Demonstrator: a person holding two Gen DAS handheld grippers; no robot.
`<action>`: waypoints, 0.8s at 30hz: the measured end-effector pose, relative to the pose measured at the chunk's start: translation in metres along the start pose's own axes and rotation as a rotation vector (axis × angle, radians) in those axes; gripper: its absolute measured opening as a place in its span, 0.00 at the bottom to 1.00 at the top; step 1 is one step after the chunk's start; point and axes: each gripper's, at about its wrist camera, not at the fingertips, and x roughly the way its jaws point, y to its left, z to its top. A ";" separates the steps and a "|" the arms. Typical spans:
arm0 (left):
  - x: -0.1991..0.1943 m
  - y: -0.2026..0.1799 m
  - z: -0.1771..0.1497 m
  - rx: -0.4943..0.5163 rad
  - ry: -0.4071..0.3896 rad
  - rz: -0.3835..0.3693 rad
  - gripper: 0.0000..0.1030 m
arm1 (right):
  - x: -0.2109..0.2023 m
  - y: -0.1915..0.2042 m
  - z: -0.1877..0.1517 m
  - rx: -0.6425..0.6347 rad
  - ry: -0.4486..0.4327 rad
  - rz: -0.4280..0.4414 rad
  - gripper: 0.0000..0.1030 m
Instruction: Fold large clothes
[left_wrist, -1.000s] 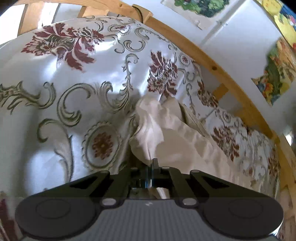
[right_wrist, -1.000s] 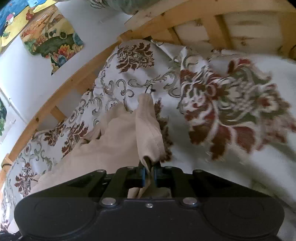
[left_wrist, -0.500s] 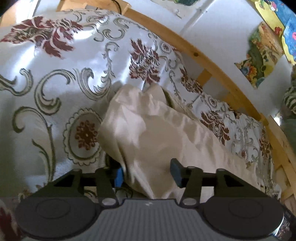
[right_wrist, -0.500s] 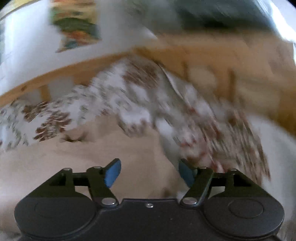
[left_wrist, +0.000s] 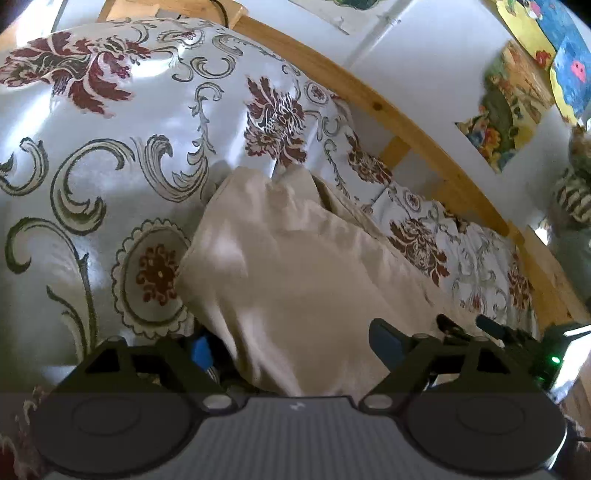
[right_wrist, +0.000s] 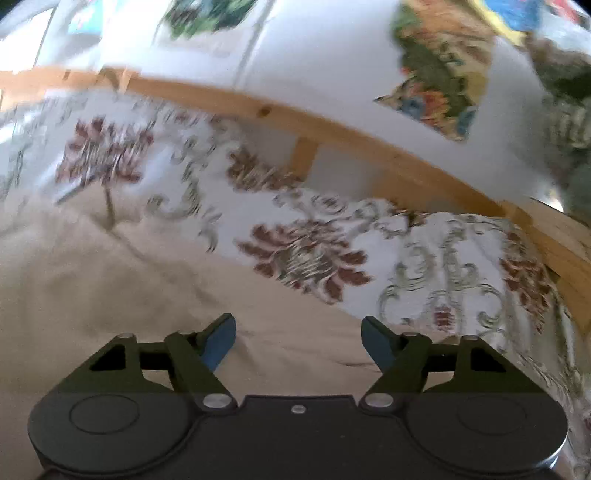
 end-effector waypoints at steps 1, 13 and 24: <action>0.000 0.000 0.000 0.003 0.002 0.000 0.85 | 0.005 0.004 -0.001 -0.016 0.014 -0.007 0.73; 0.005 -0.002 -0.002 0.004 -0.005 0.034 0.89 | -0.034 0.001 -0.010 0.000 0.018 0.012 0.78; 0.008 -0.009 -0.002 0.005 0.001 0.058 0.92 | -0.054 0.016 -0.027 0.000 0.120 0.016 0.84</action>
